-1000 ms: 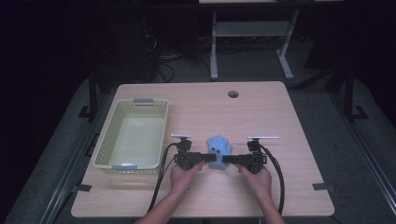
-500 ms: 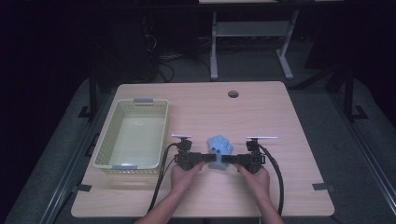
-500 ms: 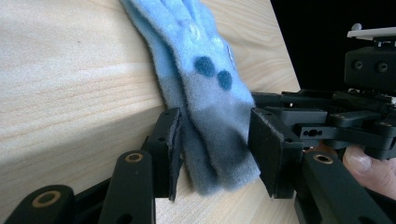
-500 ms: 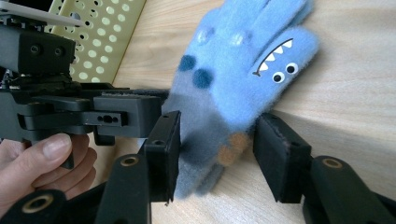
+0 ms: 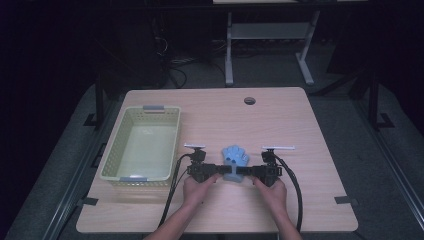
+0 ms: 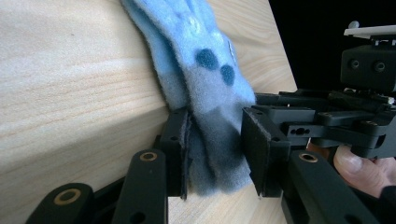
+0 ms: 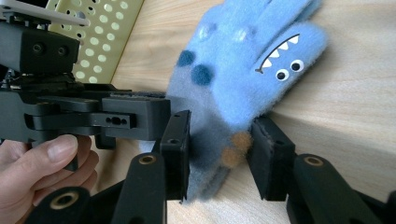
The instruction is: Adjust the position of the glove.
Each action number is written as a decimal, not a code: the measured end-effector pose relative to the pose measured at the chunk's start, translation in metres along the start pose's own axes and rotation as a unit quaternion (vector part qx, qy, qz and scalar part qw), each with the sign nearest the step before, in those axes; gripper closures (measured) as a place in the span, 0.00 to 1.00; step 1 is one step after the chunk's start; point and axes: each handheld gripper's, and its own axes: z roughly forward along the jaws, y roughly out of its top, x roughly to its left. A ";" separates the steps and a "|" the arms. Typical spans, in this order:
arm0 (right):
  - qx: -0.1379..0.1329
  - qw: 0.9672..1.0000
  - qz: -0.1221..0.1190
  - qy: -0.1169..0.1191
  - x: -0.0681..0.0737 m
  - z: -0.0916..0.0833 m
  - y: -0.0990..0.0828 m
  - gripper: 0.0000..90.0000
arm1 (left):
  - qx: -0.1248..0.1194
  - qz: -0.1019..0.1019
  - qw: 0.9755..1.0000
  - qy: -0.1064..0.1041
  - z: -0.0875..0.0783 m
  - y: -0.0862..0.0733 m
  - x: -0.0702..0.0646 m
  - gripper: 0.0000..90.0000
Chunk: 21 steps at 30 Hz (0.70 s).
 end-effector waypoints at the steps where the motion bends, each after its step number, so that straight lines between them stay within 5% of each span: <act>1: -0.001 1.000 0.001 -0.001 0.000 0.000 0.000 0.69 | 0.000 0.002 1.000 0.001 0.000 0.000 0.000 0.71; 21: -0.022 1.000 -0.004 0.012 0.003 0.003 -0.003 0.85 | 0.000 -0.004 1.000 -0.023 0.003 -0.001 0.005 0.78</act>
